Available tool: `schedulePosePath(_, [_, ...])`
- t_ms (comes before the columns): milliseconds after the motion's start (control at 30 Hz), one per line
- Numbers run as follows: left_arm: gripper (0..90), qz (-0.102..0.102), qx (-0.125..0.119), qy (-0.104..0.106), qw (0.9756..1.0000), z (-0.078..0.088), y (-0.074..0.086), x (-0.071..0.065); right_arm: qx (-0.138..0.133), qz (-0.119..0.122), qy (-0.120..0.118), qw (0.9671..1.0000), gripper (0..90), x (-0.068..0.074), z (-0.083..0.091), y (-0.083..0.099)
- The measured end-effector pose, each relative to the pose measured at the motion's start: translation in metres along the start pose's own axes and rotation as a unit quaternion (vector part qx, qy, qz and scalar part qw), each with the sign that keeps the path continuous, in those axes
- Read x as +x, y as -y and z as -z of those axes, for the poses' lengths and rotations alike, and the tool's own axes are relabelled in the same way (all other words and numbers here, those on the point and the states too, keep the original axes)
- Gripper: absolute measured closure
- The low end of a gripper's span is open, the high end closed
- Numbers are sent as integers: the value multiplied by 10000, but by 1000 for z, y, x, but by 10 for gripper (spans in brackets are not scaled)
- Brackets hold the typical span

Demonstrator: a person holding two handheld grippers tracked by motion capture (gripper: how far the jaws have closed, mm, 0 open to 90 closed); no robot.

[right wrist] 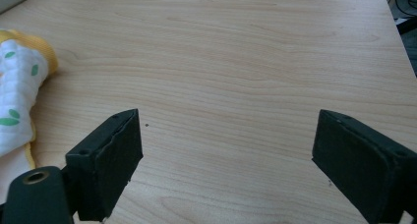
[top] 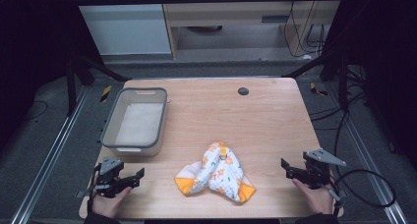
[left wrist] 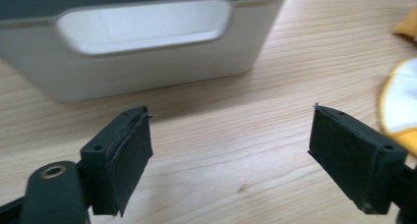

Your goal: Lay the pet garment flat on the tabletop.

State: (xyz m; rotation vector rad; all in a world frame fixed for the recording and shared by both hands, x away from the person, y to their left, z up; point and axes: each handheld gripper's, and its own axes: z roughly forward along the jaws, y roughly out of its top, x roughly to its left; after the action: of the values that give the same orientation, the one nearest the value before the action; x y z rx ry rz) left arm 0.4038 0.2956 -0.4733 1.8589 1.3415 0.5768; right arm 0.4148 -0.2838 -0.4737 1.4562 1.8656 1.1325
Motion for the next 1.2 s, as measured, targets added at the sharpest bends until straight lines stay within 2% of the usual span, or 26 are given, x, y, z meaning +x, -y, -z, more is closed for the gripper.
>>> schedulePosePath(67, [176,-67,-27,27,10000,1,-1,-5,42,34,-3,10000,131,0,0,1])
schedulePosePath(200, [218,-47,-149,128,9998,6,-4,-11,45,45,-62,10000,144,3,0,1])
schedulePosePath(467, [255,148,-345,308,9988,12,-10,-16,-37,105,-266,9996,162,13,1,-5])
schedulePosePath(600, [263,127,-390,348,9986,14,-16,-17,-91,212,-301,9993,159,20,1,-12])
schedulePosePath(800, [271,-17,-484,336,9983,16,-27,-22,-160,273,-376,9988,166,23,1,-24])
schedulePosePath(933, [275,-86,-606,440,9972,19,-37,-29,-232,241,-419,9986,175,23,2,-33])
schedulePosePath(1067, [280,-157,-744,583,9954,18,-53,-40,-397,288,-479,9976,184,28,4,-50])
schedulePosePath(1133, [284,-164,-777,602,9950,18,-56,-42,-413,334,-512,9973,185,31,4,-57])
schedulePosePath(1200, [286,-201,-839,671,9940,14,-64,-50,-454,344,-592,9966,189,35,3,-63])
